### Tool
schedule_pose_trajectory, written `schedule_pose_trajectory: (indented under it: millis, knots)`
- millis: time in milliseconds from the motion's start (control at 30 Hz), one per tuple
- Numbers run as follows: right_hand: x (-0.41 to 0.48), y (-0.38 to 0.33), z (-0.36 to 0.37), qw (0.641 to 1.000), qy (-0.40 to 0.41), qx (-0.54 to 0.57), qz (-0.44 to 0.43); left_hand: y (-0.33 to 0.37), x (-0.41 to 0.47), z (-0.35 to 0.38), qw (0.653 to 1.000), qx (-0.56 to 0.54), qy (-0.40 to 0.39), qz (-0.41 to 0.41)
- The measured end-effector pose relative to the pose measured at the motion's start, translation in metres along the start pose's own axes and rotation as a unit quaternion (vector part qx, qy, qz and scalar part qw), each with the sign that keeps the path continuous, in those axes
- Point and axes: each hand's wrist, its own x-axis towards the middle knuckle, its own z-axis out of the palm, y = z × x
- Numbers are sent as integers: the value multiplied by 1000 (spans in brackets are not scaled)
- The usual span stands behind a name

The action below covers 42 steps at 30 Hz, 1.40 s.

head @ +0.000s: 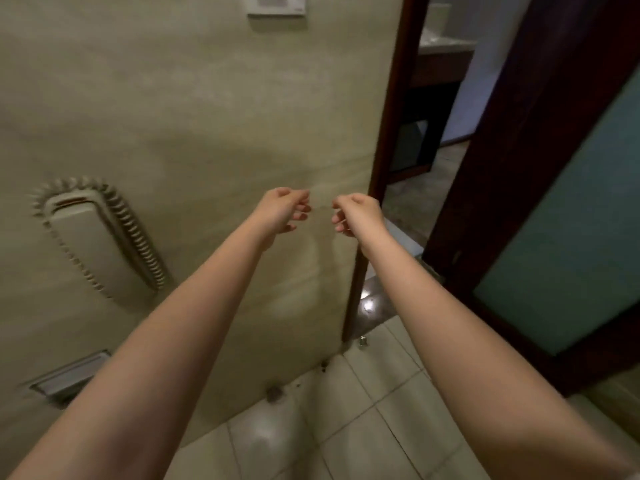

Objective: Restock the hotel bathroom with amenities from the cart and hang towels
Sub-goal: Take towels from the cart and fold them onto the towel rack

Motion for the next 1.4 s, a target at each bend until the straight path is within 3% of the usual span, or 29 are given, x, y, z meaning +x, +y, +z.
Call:
schedule_pose_trajectory:
  millis: [400,567,767,1000,1167,1400]
  knots:
    - [164,61,-166,978,164,-48,119,27,180,204,983,35,-178,-6]
    - [246,70,-212,970,185,-78,139,43,254,271,974,36,-222,-22]
    - [355,80,-260,969,162,-92,162,50,356,348,979,9,-186,-78]
    - [515,85,-316,983,75,-99,132,61,488,405,989,-53,-58,-128]
    - [620,71,-302,985,-27,-123,117,76,567,391,986,-58,25,-152]
    - [747,60,-207,968,-190,-148,72,61,674,317,962,-89,176,-189]
